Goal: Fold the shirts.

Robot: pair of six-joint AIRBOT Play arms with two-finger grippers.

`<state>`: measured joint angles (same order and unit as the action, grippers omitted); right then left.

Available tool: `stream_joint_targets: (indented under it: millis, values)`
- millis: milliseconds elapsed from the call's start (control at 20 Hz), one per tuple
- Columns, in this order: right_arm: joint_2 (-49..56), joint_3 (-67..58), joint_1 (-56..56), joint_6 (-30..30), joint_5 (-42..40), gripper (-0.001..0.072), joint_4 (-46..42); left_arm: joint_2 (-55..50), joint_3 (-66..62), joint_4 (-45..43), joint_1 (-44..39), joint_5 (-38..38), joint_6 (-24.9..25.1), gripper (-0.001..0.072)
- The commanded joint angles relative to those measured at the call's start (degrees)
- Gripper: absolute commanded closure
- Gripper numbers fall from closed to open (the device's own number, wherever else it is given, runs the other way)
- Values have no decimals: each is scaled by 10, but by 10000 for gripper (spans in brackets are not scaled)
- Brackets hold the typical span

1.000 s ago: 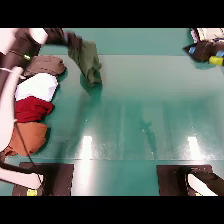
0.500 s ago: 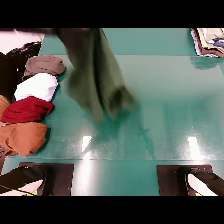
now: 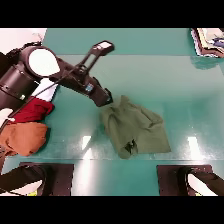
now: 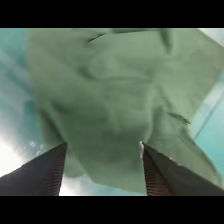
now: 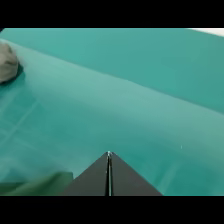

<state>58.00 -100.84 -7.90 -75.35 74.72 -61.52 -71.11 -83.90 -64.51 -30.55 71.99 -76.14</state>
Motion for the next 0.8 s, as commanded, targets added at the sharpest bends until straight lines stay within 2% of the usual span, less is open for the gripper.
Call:
stream_joint_targets:
  millis: [0,150,450,650,750]
  values:
    - [0,-1,0,0,14,694,0,26,25,4,84,23,-20,182]
    - [0,-1,0,0,11,693,0,27,87,24,137,42,-19,182]
    - [0,-1,0,0,7,693,0,27,302,82,139,-53,-10,181]
    - [0,-1,0,0,5,693,0,27,419,249,139,-121,91,183]
    - [0,-1,0,-1,5,693,0,26,449,289,136,-147,122,183]
